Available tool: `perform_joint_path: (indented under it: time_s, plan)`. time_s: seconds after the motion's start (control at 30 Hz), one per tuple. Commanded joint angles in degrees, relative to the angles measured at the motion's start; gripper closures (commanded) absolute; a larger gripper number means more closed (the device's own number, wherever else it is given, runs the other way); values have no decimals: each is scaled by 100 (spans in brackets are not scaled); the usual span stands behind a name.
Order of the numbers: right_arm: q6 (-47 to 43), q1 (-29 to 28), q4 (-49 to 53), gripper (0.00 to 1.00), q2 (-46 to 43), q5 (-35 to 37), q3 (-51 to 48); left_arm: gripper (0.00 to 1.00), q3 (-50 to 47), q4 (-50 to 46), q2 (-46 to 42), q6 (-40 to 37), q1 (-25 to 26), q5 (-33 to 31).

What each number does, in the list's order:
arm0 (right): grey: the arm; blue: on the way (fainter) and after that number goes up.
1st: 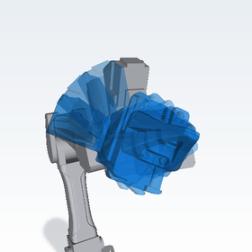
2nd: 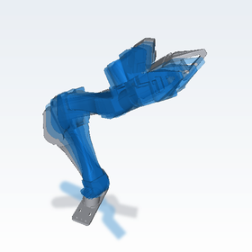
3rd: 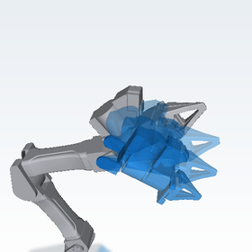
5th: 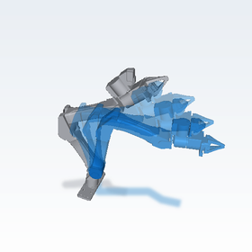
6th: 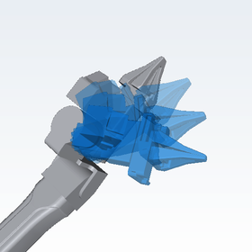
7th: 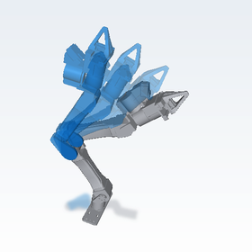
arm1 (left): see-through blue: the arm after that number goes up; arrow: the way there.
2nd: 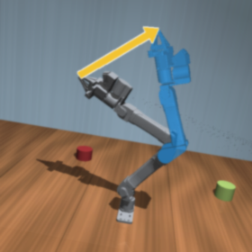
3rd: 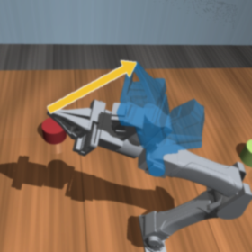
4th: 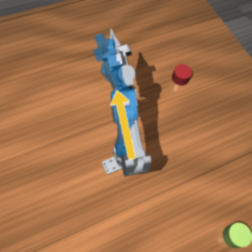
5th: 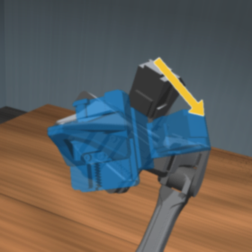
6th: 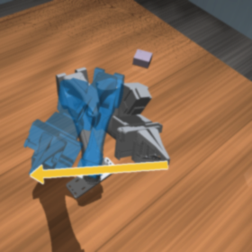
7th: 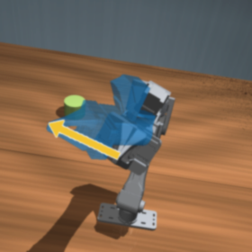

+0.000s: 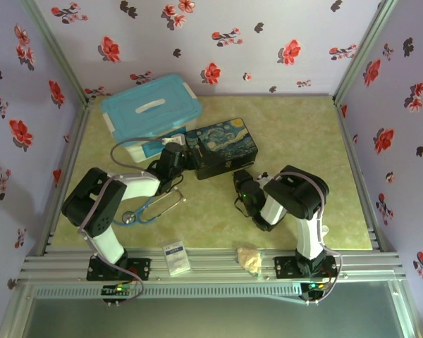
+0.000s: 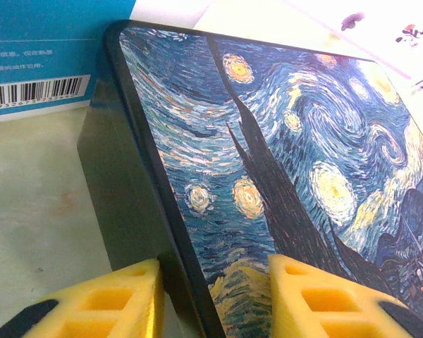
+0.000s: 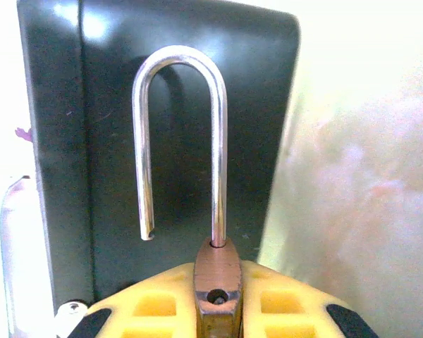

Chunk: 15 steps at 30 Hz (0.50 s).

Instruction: Unlock a padlock with a key

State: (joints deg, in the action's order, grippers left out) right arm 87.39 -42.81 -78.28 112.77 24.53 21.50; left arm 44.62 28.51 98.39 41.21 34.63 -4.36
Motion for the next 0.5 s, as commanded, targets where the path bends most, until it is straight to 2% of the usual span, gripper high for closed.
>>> perform_joint_path:
  time_s: [0.0, 0.17, 0.27, 0.33, 0.47]
  plan:
    - [-572, 242, -110, 100, -312, -962, -188, 62, -276, -1892, 426, -518, -51, -43]
    - [-587, 815, 17, 100, -337, -2845, -298, 55, 18, -2075, 435, -622, -122, -39]
    - [-470, 1018, -112, 100, -265, -3402, -547, 52, 195, -2117, 435, -670, -188, 30]
    - [-583, 1040, -44, 100, -330, -3511, -729, 51, 332, -2169, 452, -713, -211, 67]
    - [-896, 1187, 832, 100, -650, -3862, -940, 48, 607, -2309, 517, -803, -237, 68]
